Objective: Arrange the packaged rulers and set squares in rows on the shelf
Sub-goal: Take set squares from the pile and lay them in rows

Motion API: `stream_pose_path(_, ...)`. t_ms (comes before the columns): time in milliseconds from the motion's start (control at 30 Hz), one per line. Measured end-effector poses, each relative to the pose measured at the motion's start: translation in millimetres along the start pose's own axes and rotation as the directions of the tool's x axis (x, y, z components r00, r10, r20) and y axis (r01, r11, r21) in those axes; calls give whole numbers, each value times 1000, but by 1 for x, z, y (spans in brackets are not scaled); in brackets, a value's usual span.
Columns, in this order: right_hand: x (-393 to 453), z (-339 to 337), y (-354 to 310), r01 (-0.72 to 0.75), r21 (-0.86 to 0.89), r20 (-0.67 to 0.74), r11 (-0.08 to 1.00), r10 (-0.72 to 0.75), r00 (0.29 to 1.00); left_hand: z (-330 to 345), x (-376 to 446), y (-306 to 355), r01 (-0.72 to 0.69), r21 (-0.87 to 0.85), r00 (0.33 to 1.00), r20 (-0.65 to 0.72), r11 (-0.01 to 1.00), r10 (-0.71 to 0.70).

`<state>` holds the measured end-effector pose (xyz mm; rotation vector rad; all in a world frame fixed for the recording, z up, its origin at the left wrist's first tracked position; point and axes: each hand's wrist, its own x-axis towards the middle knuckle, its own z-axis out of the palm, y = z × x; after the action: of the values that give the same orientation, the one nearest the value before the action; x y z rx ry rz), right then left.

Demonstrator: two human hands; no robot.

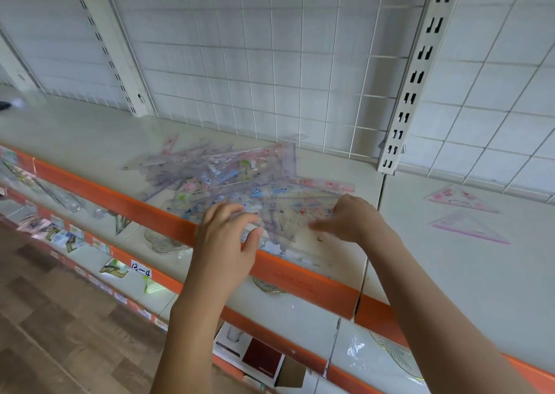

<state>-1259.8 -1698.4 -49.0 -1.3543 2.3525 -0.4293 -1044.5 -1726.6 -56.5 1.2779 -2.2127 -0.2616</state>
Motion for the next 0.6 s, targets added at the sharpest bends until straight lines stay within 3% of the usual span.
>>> stream_pose_path(300,-14,-13,14,-32,140,12,990,31,999,8,35,19,-96,5,994,43,995,96)
stream_pose_path(600,-31,-22,41,-29,165,-70,986,41,997,31,90,46,-155,88,905,412,984,105)
